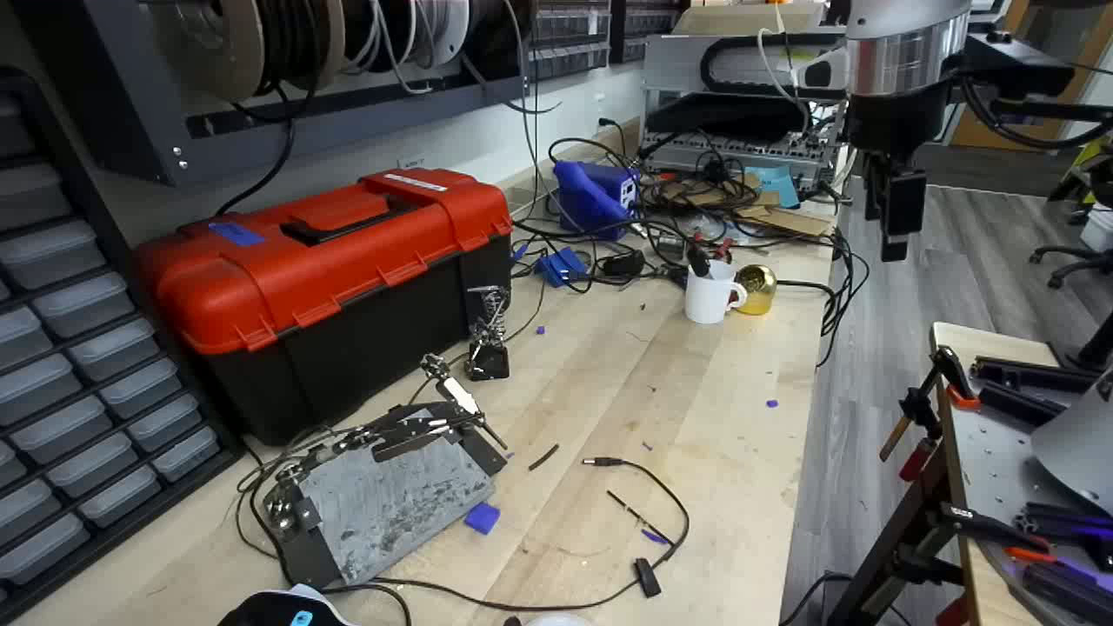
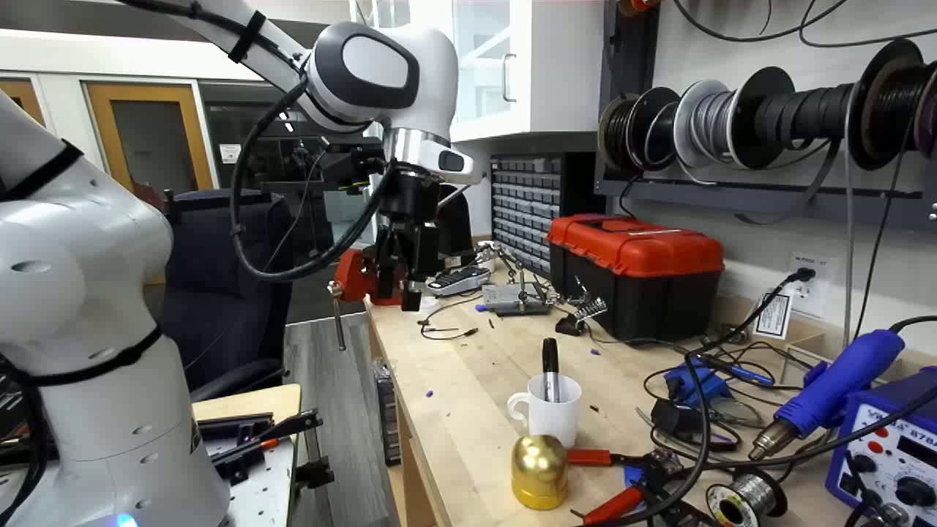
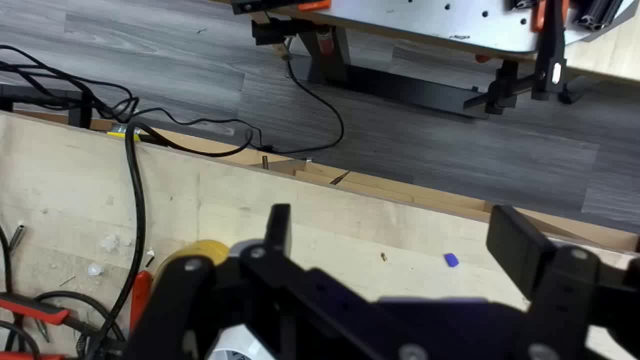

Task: Remove the black marker from the white mug

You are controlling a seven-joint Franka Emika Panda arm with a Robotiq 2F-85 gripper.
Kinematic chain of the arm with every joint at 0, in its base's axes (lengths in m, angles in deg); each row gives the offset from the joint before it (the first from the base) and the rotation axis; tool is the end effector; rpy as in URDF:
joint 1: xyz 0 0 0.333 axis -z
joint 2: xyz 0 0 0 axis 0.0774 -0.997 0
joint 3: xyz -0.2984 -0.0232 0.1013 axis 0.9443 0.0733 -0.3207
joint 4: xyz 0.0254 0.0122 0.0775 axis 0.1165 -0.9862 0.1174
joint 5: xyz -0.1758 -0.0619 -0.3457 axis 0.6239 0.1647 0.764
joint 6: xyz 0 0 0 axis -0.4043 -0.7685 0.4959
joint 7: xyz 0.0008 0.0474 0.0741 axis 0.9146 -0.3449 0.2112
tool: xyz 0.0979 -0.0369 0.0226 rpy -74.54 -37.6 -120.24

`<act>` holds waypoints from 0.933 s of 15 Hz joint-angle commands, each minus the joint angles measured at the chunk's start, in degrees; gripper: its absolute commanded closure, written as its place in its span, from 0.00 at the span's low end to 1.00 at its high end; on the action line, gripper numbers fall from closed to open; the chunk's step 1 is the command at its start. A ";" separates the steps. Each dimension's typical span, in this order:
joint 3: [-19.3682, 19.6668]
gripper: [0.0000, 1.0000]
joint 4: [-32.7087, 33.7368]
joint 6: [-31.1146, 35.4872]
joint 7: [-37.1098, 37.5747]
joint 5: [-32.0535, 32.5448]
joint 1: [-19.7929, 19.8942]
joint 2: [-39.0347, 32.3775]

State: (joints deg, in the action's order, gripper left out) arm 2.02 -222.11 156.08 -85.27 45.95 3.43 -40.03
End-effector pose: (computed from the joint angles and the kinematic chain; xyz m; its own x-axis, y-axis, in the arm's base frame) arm 0.3371 0.0263 0.3900 0.9552 0.1726 -0.2403 0.2065 -0.9706 0.1238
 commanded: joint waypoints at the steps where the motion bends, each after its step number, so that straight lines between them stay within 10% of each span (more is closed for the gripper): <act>1: 0.91 0.00 0.14 -0.21 0.43 0.43 -0.98 -0.04; 14: 2.62 0.00 3.90 -0.22 -1.38 0.32 -0.44 -1.78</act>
State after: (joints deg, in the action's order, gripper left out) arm 2.93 -221.28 156.17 -85.56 45.96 3.42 -40.14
